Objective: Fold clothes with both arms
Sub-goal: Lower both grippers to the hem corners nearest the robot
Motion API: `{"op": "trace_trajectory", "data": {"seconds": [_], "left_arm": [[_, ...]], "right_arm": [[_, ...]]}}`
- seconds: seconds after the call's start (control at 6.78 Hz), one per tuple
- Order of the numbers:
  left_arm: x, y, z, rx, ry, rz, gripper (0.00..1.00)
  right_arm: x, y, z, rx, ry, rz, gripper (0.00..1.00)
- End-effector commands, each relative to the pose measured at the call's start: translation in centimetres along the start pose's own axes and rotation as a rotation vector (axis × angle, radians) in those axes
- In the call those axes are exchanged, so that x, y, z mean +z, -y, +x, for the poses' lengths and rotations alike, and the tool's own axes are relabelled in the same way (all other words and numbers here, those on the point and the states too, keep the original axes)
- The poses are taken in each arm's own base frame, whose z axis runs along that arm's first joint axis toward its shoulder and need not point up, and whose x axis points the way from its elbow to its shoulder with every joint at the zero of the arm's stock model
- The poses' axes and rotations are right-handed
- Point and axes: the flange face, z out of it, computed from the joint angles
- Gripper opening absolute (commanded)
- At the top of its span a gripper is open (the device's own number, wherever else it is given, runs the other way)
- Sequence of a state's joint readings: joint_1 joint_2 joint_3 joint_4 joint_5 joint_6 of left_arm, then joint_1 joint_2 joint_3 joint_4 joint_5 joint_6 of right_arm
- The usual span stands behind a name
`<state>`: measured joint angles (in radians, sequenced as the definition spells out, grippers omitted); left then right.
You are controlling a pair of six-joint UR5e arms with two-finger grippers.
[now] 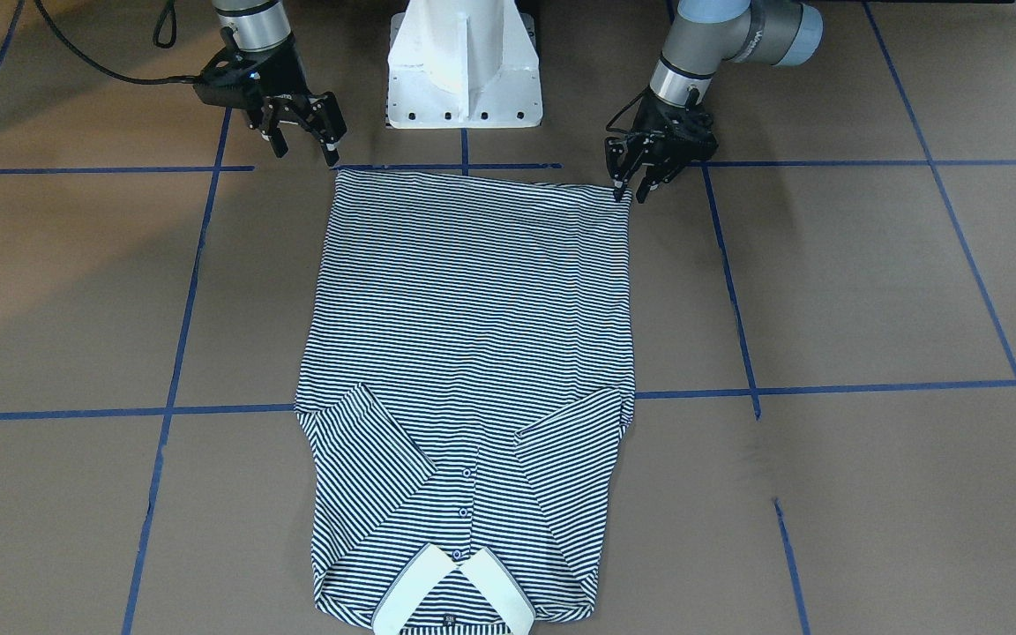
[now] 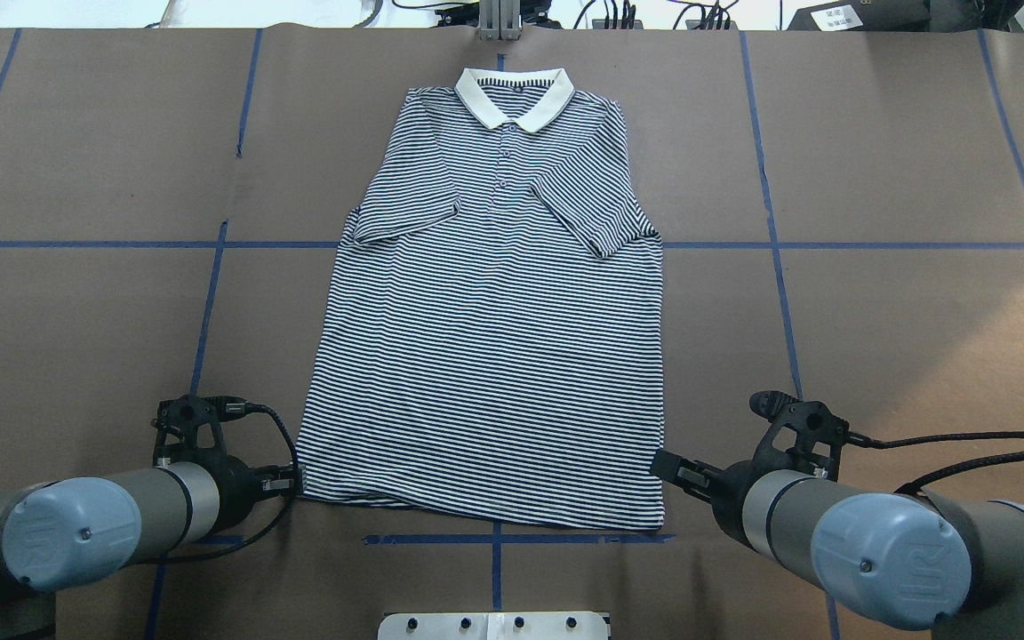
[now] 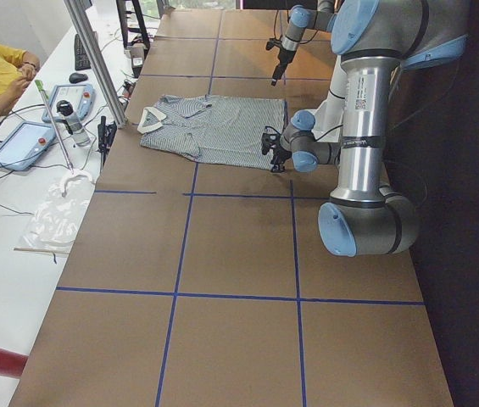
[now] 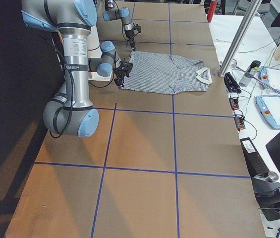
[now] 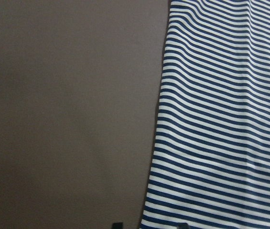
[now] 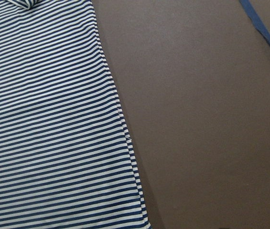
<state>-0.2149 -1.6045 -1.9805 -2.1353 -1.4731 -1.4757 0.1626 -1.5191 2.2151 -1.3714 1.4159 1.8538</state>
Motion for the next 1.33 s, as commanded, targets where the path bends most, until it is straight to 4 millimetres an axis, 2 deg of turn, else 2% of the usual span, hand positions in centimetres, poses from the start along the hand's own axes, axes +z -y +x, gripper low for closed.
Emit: {"op": "trace_trajectory", "data": {"seconds": [0.0, 0.59, 1.18], "left_arm": [[0.00, 0.00, 0.00, 0.000, 0.000, 0.000, 0.32], [0.35, -0.28, -0.09, 0.003, 0.005, -0.004, 0.30], [0.24, -0.29, -0.16, 0.011, 0.005, -0.006, 0.35]], "right_arm": [[0.09, 0.01, 0.08, -0.001, -0.002, 0.001, 0.92], [0.34, 0.01, 0.23, -0.001, -0.008, 0.002, 0.92], [0.39, 0.05, 0.37, -0.003, -0.011, 0.003, 0.92]]}}
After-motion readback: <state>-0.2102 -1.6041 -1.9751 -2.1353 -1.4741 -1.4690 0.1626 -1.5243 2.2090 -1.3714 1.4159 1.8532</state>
